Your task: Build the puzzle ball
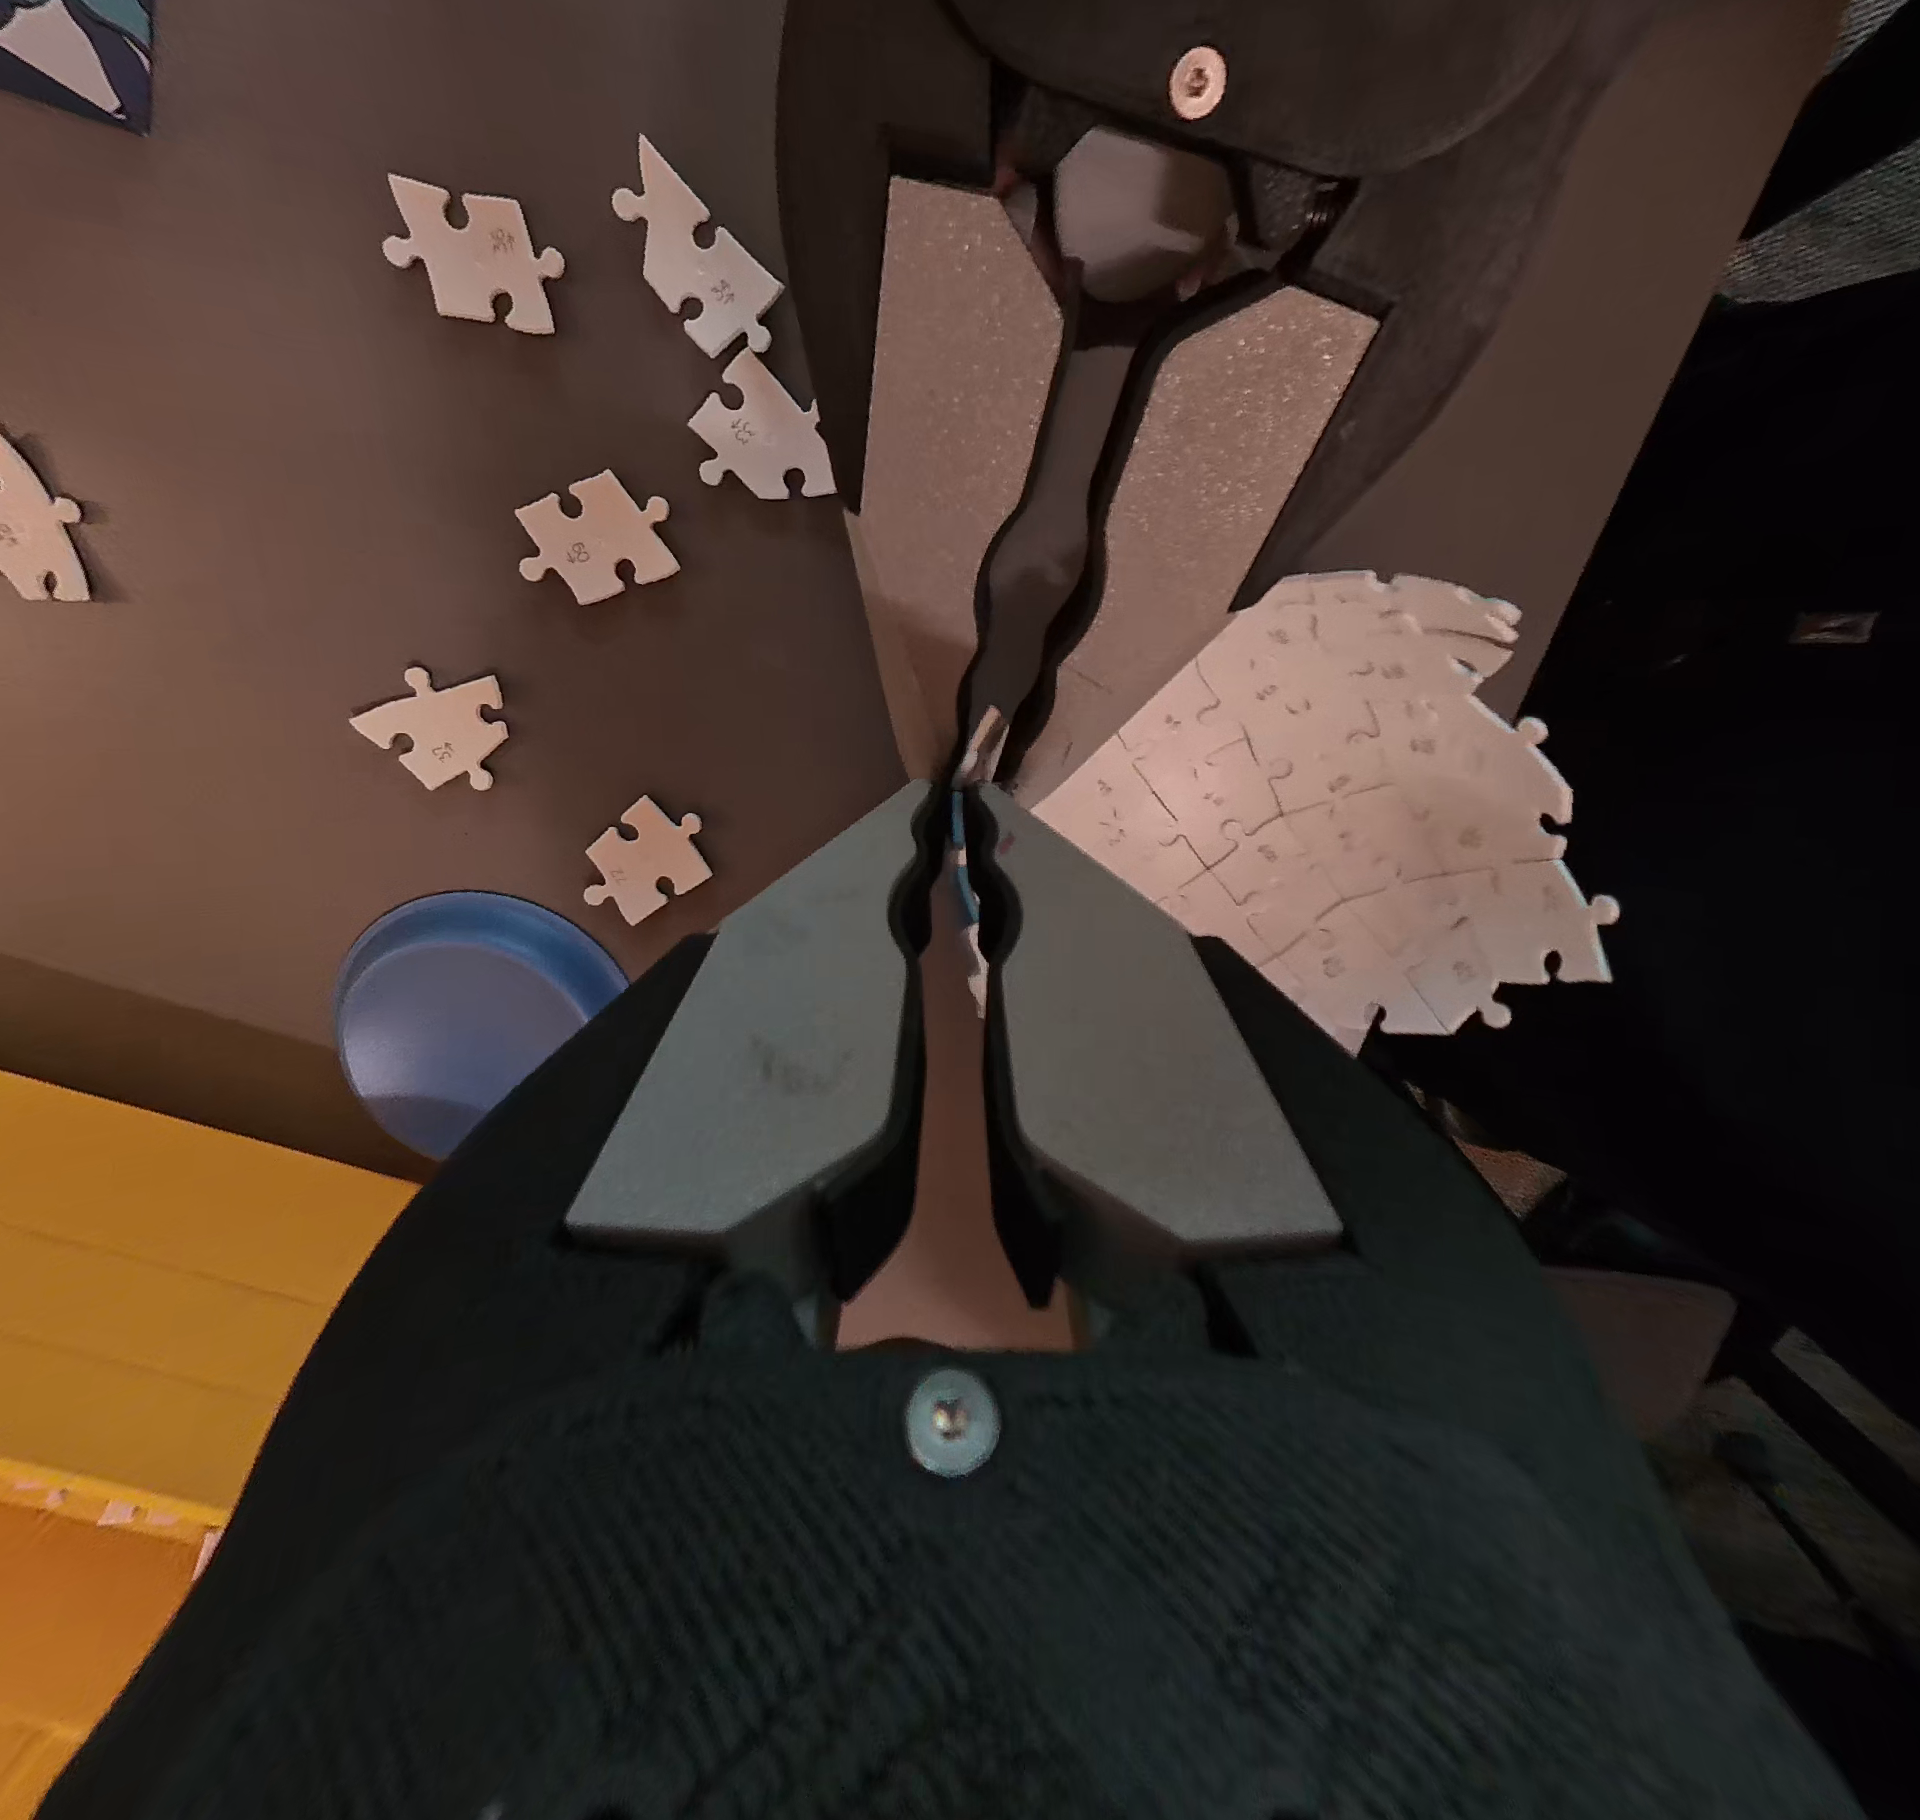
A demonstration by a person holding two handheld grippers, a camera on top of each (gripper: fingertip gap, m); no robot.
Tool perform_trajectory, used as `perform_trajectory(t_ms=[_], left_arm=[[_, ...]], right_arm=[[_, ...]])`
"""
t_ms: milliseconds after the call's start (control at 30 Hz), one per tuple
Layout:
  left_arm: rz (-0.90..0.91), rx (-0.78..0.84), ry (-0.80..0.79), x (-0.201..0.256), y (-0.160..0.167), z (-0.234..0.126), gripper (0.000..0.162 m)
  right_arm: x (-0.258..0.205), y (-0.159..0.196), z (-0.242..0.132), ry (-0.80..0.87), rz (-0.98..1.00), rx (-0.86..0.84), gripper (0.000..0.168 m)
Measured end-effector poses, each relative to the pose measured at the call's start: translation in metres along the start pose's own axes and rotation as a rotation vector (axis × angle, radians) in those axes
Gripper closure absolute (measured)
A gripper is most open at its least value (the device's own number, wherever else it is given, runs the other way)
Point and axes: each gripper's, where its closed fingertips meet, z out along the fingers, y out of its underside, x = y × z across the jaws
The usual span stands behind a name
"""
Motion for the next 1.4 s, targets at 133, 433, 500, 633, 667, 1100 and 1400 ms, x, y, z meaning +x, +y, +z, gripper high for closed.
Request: perform_trajectory(t_ms=[133,433,500,633,667,1100,1400], left_arm=[[0.018,-0.011,0.002,0.002,0.000,0.001,0.161],[0.022,-0.019,-0.002,0.003,0.003,0.001,0.160],[0.021,-0.022,-0.002,0.003,0.004,0.001,0.160],[0.007,-0.019,0.012,0.003,0.005,0.000,0.160],[0.004,-0.018,0.019,0.003,0.005,0.000,0.160],[-0.007,-0.035,0.042,0.005,0.010,-0.003,0.157],[0.005,-0.059,0.015,0.003,0.010,0.002,0.157]], right_arm=[[-0.002,0.001,0.000,-0.008,-0.010,-0.007,0.165],[-0.001,0.002,0.003,0.057,-0.058,-0.025,0.167],[-0.001,0.002,0.004,0.060,-0.056,-0.026,0.167],[-0.002,0.002,0.004,0.028,-0.012,-0.022,0.168],[-0.002,0.001,0.004,0.021,-0.005,-0.019,0.168],[-0.003,0.002,0.006,0.011,0.023,-0.028,0.168],[-0.001,0.002,0.007,0.019,0.048,-0.028,0.168]])
